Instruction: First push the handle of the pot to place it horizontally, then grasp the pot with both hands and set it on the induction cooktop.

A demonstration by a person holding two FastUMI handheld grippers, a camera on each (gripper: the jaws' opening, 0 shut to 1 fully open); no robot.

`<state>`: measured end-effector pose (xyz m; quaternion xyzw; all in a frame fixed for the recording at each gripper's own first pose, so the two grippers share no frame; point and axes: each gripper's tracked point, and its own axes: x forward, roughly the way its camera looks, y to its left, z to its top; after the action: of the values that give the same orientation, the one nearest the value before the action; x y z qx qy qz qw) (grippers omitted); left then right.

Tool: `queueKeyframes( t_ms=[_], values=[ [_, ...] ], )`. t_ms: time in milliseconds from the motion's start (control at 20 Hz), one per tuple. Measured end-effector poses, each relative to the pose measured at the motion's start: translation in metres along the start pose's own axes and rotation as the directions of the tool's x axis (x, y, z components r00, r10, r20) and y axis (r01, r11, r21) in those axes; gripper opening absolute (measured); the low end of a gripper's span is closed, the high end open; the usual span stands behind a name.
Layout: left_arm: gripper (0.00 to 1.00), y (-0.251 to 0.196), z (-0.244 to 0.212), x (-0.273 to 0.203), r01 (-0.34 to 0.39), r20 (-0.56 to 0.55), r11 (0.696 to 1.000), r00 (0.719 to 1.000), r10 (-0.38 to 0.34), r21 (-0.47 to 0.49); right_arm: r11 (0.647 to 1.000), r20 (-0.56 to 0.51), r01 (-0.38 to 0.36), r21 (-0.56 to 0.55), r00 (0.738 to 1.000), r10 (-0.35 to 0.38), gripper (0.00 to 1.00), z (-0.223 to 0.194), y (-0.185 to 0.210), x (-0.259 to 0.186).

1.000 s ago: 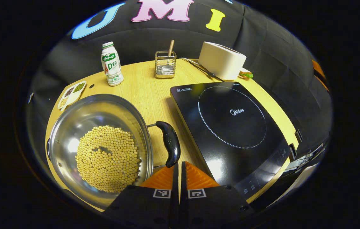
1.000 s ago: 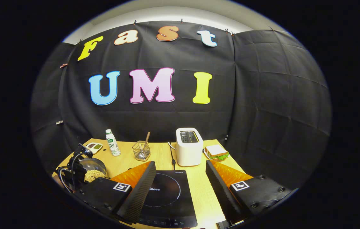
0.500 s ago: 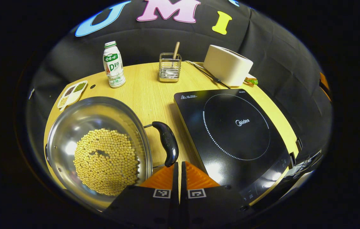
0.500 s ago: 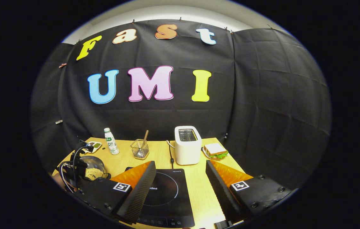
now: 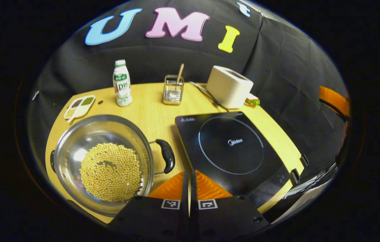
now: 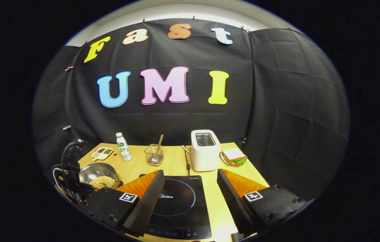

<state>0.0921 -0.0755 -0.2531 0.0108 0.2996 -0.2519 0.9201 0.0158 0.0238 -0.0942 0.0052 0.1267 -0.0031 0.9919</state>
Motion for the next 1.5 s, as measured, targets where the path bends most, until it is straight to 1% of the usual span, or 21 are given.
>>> queueKeyframes(
  t_ms=[50,150,200,250,300,350,400,450,500,600,750,850,1000,1050,1150,1300,1500],
  values=[
    [0.00,0.001,0.012,-0.012,-0.004,0.049,1.000,0.999,0.004,-0.003,1.000,0.000,-0.016,0.001,1.000,0.016,0.98,-0.001,0.007,0.000],
    [0.16,0.007,0.035,-0.036,-0.010,0.148,1.000,0.989,0.013,-0.022,0.999,-0.001,-0.036,-0.007,0.999,0.036,0.99,-0.001,0.019,0.002],
    [0.21,0.012,0.046,-0.051,-0.013,0.191,0.999,0.981,0.020,-0.037,0.999,-0.008,-0.048,-0.013,0.999,0.048,0.98,-0.003,0.028,0.004],
    [0.42,0.017,0.056,-0.063,-0.008,0.228,0.999,0.973,0.019,-0.050,0.998,-0.015,-0.062,-0.018,0.998,0.061,0.98,-0.006,0.036,0.006],
    [0.61,0.024,0.062,-0.077,-0.016,0.256,0.998,0.966,0.030,-0.058,0.997,-0.023,-0.075,-0.022,0.997,0.075,0.99,-0.007,0.045,0.009],
    [0.80,0.037,0.066,-0.077,-0.032,0.273,0.997,0.961,0.051,-0.073,0.996,-0.036,-0.089,-0.024,0.995,0.088,0.99,-0.010,0.055,0.012],
    [0.98,0.052,0.068,-0.094,-0.067,0.280,0.993,0.956,0.092,-0.098,0.993,-0.052,-0.117,-0.019,0.992,0.116,0.99,-0.014,0.068,0.016],
    [0.95,0.068,0.070,-0.107,-0.093,0.286,0.987,0.950,0.128,-0.133,0.989,-0.070,-0.150,-0.004,0.986,0.149,0.99,-0.018,0.085,0.019],
    [0.95,0.083,0.073,-0.119,-0.111,0.292,0.979,0.943,0.158,-0.171,0.982,-0.095,-0.186,0.009,0.978,0.186,0.99,-0.024,0.101,0.025],
    [0.95,0.119,0.073,-0.136,-0.156,0.300,0.963,0.928,0.219,-0.222,0.973,-0.157,-0.229,0.029,0.960,0.231,0.98,-0.038,0.129,0.035],
    [0.95,0.177,0.062,-0.152,-0.243,0.273,0.944,0.914,0.301,-0.224,0.962,-0.230,-0.272,0.034,0.934,0.273,0.99,-0.052,0.166,0.053],
    [0.95,0.212,0.052,-0.153,-0.297,0.243,0.929,0.906,0.348,-0.223,0.955,-0.270,-0.294,0.032,0.917,0.292,0.99,-0.062,0.184,0.065],
    [0.95,0.257,0.040,-0.150,-0.340,0.205,0.912,0.899,0.387,-0.229,0.949,-0.343,-0.312,0.048,0.887,0.309,0.99,-0.085,0.207,0.083],
    [0.95,0.271,0.038,-0.147,-0.351,0.194,0.909,0.898,0.394,-0.225,0.948,-0.368,-0.315,0.053,0.876,0.311,0.99,-0.095,0.216,0.090],
    [0.95,0.295,0.029,-0.135,-0.357,0.160,0.910,0.906,0.393,-0.212,0.950,-0.408,-0.306,0.065,0.860,0.305,0.99,-0.113,0.231,0.104],
    [0.95,0.315,0.022,-0.112,-0.326,0.127,0.923,0.926,0.355,-0.204,0.945,-0.462,-0.316,0.084,0.828,0.318,0.99,-0.140,0.252,0.120],
    [0.96,0.328,0.006,-0.080,-0.278,0.070,0.938,0.952,0.298,-0.206,0.943,-0.494,-0.320,0.093,0.807,0.322,0.99,-0.164,0.267,0.140]
  ],
)
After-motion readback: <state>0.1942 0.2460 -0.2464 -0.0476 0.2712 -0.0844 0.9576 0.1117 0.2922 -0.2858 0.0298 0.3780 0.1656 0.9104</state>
